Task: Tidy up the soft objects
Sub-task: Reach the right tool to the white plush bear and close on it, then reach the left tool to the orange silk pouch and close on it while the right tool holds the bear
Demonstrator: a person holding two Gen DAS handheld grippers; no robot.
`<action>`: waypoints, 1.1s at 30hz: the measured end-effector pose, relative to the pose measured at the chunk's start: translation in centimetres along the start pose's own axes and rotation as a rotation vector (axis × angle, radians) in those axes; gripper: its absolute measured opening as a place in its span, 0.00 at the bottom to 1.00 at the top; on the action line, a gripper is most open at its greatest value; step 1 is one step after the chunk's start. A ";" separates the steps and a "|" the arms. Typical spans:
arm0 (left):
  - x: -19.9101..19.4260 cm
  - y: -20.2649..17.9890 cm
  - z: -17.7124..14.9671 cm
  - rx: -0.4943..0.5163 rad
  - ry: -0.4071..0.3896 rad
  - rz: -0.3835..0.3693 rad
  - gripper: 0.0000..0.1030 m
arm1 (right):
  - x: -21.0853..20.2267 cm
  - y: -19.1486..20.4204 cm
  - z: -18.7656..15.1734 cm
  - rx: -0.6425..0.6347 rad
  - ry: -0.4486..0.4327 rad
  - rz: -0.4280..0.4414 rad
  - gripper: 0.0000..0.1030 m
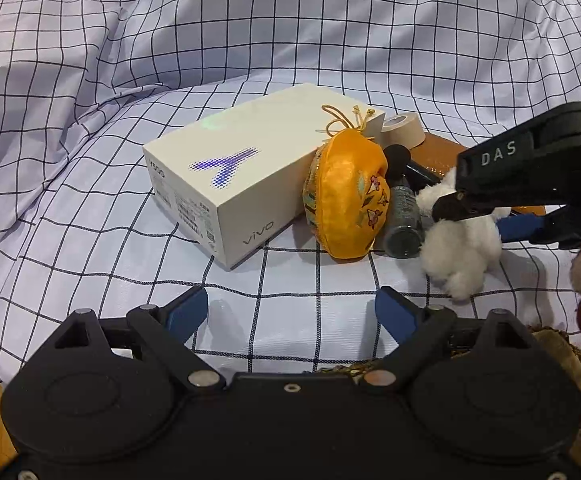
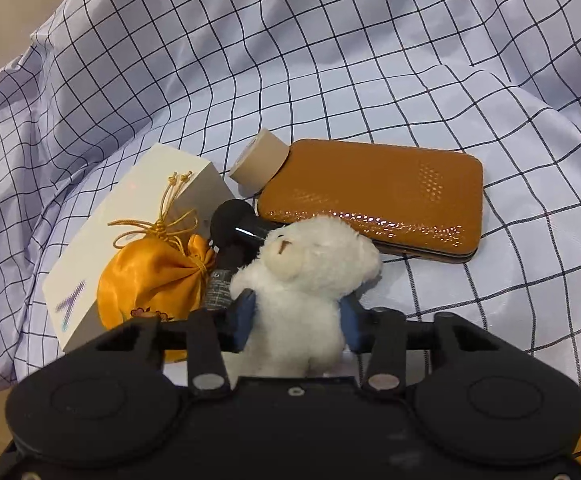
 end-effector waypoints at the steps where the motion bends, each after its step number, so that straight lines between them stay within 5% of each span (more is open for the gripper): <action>1: -0.1 0.0 0.0 0.001 -0.001 0.000 0.85 | -0.2 -0.2 0.0 0.003 -0.003 -0.001 0.41; 10: -1.7 -0.7 1.6 -0.031 -0.007 -0.051 0.85 | -2.7 -1.5 -0.6 -0.087 -0.075 -0.127 0.41; 19: -1.6 -2.4 4.8 -0.037 -0.039 -0.064 0.85 | -2.6 -2.4 -0.9 -0.061 -0.075 -0.109 0.43; 33: 0.9 -3.3 5.6 -0.126 0.051 -0.130 0.84 | -4.1 -2.5 -0.4 -0.075 -0.121 -0.058 0.40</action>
Point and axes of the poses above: each gripper's, at about its wrist camera, not at the fingertips, and x roughly the way its jaws point, y to its left, z to its top, the point moved 9 cm from there along x, roughly the way its jaws point, and after that the axes turned 12 degrees about z, right-handed, at the moved point
